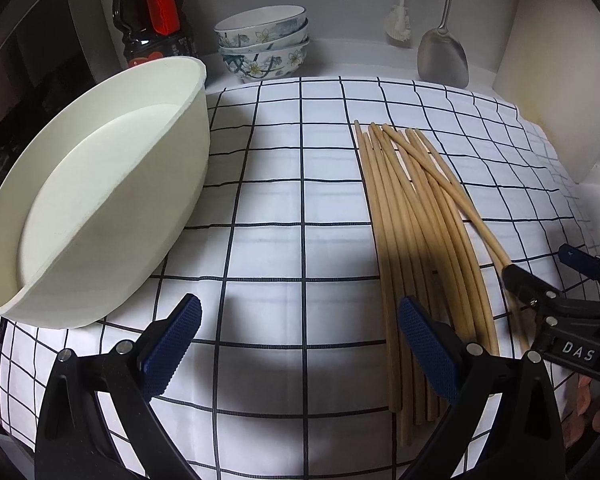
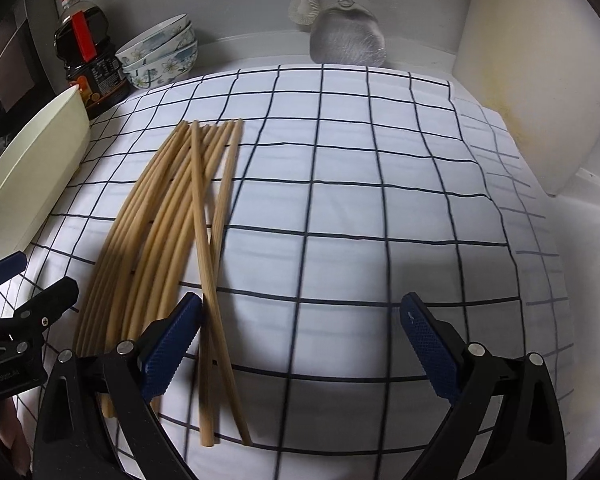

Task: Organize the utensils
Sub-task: 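Lower both tools to the chopstick bundle and separate single chopsticks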

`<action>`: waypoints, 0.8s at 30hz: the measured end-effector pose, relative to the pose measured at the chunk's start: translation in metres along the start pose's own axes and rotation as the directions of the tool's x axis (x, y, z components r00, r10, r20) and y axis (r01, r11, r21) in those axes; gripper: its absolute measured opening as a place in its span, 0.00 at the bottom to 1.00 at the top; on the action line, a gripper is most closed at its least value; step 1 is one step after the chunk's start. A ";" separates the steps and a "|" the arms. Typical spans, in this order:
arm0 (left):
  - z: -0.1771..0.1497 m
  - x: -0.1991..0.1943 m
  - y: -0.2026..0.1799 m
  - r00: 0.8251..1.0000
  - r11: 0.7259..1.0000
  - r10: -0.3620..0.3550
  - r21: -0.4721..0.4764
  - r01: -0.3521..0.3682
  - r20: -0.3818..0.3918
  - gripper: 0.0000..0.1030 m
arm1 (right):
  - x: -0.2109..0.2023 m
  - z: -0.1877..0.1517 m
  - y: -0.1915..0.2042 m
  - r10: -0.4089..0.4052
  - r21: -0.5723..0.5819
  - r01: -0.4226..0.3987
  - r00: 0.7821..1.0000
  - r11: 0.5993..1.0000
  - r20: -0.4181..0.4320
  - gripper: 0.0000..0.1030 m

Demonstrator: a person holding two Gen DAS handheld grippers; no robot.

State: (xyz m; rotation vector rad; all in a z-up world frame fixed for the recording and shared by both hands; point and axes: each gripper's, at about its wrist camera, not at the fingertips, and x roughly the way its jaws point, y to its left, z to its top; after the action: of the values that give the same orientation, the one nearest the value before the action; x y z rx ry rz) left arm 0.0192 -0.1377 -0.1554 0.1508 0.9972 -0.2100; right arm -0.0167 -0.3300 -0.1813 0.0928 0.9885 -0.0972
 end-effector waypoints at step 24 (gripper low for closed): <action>-0.005 0.011 -0.003 1.000 1.000 0.016 0.024 -0.016 -0.024 0.90 | 0.002 0.002 -0.012 0.001 -0.055 0.000 1.000 0.998 0.019 0.79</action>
State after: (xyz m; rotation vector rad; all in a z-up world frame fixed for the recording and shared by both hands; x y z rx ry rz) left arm 0.0206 -0.1413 -0.1676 0.1837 1.0174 -0.2060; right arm -0.0154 -0.3422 -0.1819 0.0413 0.9711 -0.0701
